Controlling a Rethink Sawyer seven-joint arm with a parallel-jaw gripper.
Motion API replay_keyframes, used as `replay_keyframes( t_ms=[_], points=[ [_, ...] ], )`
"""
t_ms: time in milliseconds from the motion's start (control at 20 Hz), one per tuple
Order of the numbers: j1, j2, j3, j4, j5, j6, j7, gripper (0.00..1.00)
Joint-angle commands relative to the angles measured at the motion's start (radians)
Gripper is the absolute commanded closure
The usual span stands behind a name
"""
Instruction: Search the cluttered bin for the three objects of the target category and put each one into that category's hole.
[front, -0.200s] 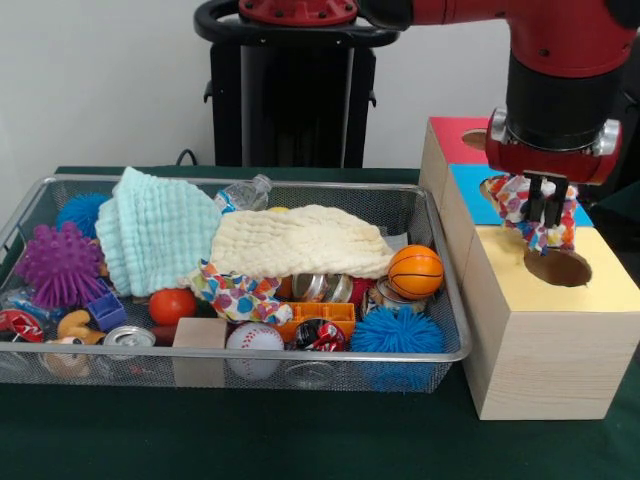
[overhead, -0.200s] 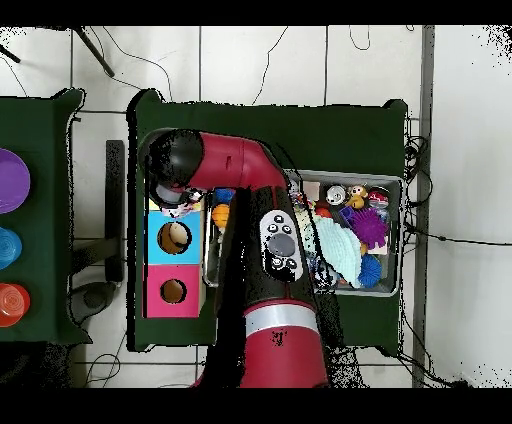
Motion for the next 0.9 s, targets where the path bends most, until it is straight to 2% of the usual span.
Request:
replay_keyframes(
  t_ms=[50, 250, 500, 900],
  points=[
    [0.001, 0.08, -0.03, -0.083, 0.039, 0.133, 0.29, 1.0],
    [0.036, 0.117, -0.058, -0.132, 0.039, 0.121, 0.327, 1.0],
    [0.078, 0.142, -0.097, -0.148, 0.046, 0.082, 0.35, 1.0],
    [0.152, 0.112, -0.132, -0.085, 0.08, 0.032, 0.394, 1.0]
  ],
)
